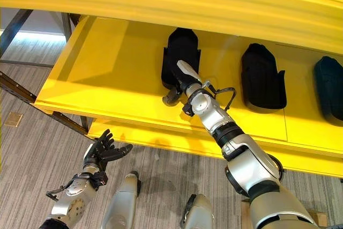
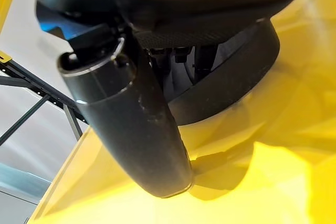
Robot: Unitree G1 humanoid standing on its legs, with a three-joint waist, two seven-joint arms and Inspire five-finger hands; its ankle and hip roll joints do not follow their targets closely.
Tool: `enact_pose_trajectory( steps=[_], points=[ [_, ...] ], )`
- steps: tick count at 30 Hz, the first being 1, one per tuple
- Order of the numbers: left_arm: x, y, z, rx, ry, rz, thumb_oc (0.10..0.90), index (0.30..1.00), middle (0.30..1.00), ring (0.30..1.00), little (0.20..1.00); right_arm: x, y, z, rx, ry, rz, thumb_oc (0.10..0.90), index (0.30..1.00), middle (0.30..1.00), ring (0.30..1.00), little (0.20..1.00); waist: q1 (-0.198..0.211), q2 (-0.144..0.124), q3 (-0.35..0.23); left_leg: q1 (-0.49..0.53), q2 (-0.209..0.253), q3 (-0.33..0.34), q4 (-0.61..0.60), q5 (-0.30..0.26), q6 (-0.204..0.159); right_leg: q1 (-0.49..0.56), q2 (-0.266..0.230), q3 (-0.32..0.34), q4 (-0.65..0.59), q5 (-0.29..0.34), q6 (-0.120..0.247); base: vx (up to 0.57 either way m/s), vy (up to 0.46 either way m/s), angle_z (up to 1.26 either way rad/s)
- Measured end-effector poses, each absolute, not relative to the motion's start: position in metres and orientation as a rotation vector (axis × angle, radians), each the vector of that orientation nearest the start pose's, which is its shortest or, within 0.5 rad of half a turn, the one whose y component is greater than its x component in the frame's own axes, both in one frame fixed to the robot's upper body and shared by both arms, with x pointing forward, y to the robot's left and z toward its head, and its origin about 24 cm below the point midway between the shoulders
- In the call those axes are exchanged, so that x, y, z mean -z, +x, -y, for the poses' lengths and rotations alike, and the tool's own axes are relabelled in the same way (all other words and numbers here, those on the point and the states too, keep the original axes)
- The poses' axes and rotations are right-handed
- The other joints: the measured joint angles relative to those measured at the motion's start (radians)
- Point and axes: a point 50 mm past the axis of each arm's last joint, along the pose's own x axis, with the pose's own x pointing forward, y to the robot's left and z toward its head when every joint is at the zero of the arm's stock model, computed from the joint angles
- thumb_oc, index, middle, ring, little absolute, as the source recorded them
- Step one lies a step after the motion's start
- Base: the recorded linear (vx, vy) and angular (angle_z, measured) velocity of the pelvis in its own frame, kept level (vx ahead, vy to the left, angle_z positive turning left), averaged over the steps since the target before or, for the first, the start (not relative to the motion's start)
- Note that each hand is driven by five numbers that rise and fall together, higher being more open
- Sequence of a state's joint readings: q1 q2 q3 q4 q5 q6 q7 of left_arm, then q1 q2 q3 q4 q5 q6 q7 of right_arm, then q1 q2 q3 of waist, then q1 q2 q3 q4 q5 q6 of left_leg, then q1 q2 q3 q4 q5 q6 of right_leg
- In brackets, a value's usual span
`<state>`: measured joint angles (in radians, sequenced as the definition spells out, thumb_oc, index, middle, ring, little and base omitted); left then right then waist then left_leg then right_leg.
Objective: Move parts from the plastic box to the shelf.
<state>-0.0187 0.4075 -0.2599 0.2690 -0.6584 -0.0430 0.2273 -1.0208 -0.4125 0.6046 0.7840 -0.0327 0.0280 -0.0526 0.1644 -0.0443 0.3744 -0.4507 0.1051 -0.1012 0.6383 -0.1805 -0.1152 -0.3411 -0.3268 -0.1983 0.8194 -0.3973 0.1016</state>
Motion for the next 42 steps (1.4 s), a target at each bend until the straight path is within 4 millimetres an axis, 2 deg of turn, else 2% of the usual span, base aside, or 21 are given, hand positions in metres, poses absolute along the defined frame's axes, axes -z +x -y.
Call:
enact_pose_trajectory(
  steps=[15, 22, 30, 42],
  points=[
    [0.012, 0.242, -0.208, -0.161, -0.19, -0.311, 0.9, 1.0, 1.0, 1.0, 1.0, -0.165, 0.401, 0.116, -0.25, -0.836, 0.157, 0.9, 1.0, 1.0, 1.0, 1.0, -0.003, -0.001, -0.001, -0.001, 0.0, 0.001, -0.001, 0.001, -0.002, 0.001, 0.001, -0.002, -0.006, 0.001, 0.001, 0.0, 0.0, 0.0],
    [0.014, 0.242, -0.203, -0.164, -0.216, -0.313, 0.9, 1.0, 1.0, 1.0, 1.0, -0.154, 0.393, 0.112, -0.283, -0.778, 0.153, 0.9, 1.0, 1.0, 1.0, 1.0, -0.012, -0.022, -0.013, 0.0, 0.004, 0.002, -0.001, 0.001, -0.002, 0.001, 0.004, -0.002, -0.008, 0.001, -0.001, 0.0, 0.0, 0.0],
    [0.013, 0.242, -0.208, -0.185, -0.225, -0.306, 0.9, 1.0, 1.0, 1.0, 1.0, -0.15, 0.388, 0.105, -0.328, -0.761, 0.158, 0.9, 1.0, 1.0, 1.0, 1.0, -0.021, -0.022, -0.013, 0.001, 0.016, 0.001, -0.004, 0.001, -0.001, 0.001, 0.015, -0.002, -0.011, 0.005, -0.009, -0.01, 0.002, -0.02],
    [0.013, 0.242, -0.211, -0.206, -0.229, -0.303, 0.9, 1.0, 1.0, 1.0, 1.0, -0.148, 0.382, 0.102, -0.339, -0.645, 0.159, 0.9, 1.0, 1.0, 1.0, 1.0, -0.024, -0.022, -0.013, 0.001, 0.016, 0.002, -0.007, 0.004, -0.006, 0.0, 0.016, -0.002, -0.015, 0.007, -0.006, 0.0, 0.0, 0.0]
  ],
)
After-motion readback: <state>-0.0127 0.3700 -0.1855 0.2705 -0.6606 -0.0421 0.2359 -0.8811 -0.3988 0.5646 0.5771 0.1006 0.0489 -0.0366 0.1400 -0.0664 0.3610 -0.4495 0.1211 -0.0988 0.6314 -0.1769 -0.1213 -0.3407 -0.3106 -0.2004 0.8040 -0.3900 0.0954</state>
